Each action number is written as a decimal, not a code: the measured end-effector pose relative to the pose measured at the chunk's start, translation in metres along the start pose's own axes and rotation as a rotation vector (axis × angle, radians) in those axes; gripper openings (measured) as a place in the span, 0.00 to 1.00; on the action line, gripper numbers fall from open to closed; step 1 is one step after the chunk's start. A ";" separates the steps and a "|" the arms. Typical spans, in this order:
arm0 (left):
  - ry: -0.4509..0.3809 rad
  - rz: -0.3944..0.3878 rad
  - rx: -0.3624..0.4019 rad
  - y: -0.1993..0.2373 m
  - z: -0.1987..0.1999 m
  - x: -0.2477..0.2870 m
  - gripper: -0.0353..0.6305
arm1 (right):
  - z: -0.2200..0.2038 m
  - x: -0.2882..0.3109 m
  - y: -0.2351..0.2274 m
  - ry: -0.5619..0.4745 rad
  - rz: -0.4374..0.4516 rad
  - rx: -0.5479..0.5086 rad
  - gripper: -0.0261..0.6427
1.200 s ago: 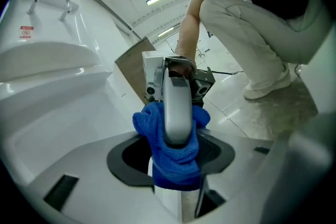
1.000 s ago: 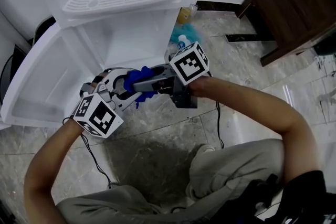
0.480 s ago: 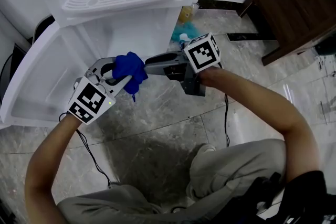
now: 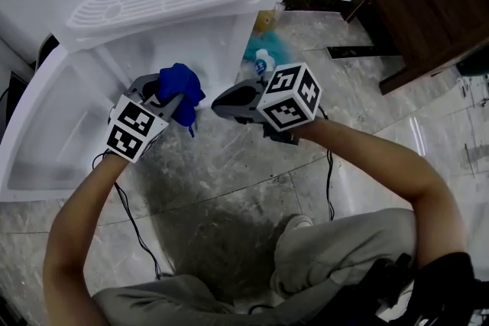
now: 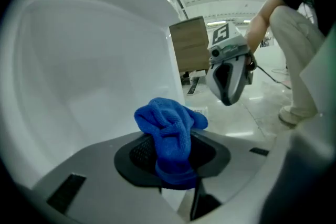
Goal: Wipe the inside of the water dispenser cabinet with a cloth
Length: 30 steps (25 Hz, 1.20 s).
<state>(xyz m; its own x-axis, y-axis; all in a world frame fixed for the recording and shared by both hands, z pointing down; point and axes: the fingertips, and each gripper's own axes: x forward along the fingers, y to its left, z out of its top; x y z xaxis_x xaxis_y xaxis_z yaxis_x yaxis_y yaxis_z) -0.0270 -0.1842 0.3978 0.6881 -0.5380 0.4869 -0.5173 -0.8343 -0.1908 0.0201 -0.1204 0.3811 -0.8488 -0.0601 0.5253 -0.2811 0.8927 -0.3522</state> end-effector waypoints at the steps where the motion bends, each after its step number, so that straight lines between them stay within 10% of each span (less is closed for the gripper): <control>1: 0.022 0.017 0.034 0.005 -0.003 0.011 0.26 | -0.006 0.001 0.001 0.012 0.012 -0.002 0.04; 17: 0.285 0.151 0.495 0.063 -0.025 0.176 0.26 | -0.102 -0.012 -0.037 0.112 0.046 0.142 0.04; 25: 0.328 0.275 0.443 0.101 -0.024 0.193 0.25 | -0.126 -0.004 -0.024 0.188 0.044 0.087 0.04; 30: 0.311 0.218 0.518 0.079 -0.025 0.180 0.25 | -0.127 0.003 -0.023 0.203 0.061 0.083 0.04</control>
<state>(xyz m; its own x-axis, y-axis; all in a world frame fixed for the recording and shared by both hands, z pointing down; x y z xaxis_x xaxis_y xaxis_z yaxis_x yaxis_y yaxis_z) 0.0440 -0.3439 0.4917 0.3754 -0.7063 0.6001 -0.2623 -0.7020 -0.6621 0.0809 -0.0839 0.4893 -0.7601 0.0919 0.6433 -0.2749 0.8515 -0.4464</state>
